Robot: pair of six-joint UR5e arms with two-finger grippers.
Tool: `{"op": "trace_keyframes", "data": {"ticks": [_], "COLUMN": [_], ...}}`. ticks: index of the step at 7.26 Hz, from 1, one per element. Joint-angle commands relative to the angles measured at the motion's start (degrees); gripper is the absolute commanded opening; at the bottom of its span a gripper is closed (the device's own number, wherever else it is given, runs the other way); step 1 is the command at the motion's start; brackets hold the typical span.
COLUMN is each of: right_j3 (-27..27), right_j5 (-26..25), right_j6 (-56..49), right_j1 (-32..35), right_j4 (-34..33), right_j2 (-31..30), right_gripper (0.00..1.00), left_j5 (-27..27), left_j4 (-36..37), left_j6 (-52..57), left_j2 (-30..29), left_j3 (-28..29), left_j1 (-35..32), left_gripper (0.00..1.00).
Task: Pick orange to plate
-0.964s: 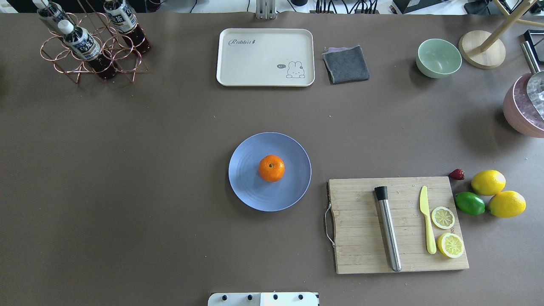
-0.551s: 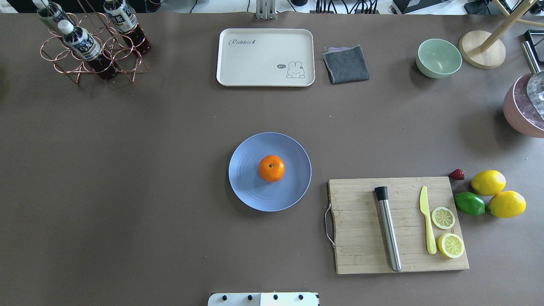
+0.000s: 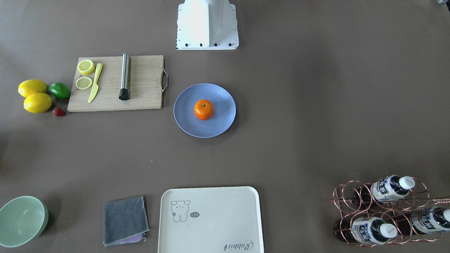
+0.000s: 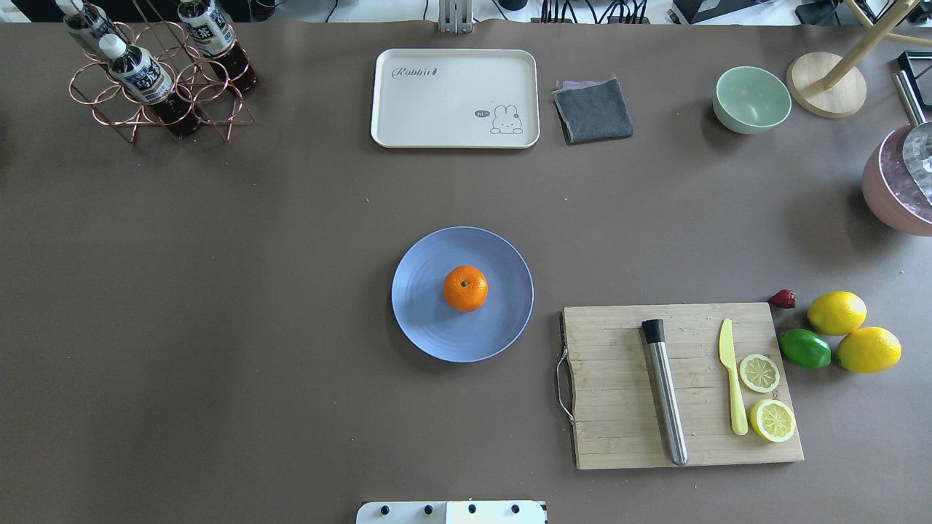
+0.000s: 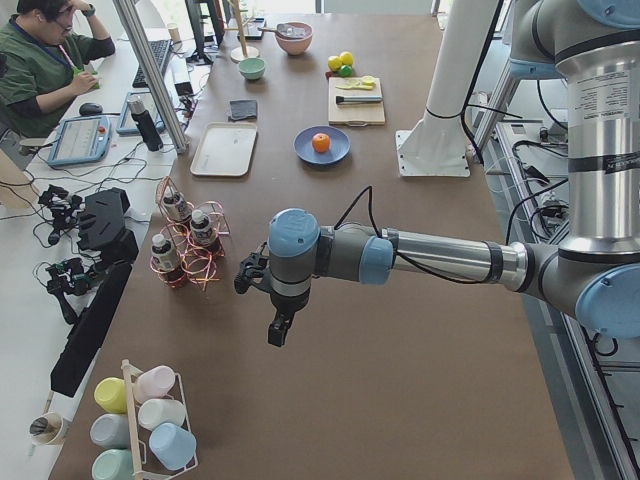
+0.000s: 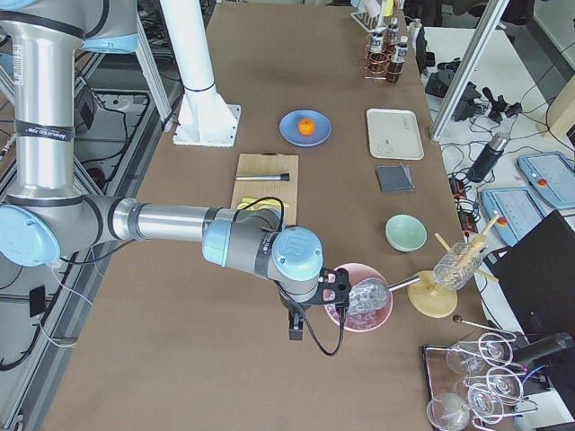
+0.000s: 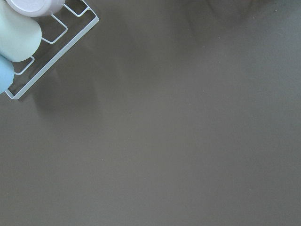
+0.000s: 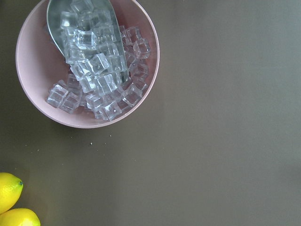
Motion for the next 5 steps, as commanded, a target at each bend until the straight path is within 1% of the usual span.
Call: {"op": "trace_keyframes", "data": {"ticks": [1,5], "right_j3": [0.2,0.2], "right_j5": [0.0,0.0], "right_j6": [0.9,1.3], "right_j1": [0.0,0.0], "right_j4": [0.1,0.1], "right_j2": [0.6,0.8], "right_gripper": [1.00,1.00], "left_j5": [0.0,0.1], "left_j4": [0.0,0.0], "left_j6": [-0.1,-0.1], "left_j2": [-0.4,-0.7], "left_j3": [0.1,0.3], "left_j1": [0.0,0.1], "left_gripper": [0.98,0.98]}}
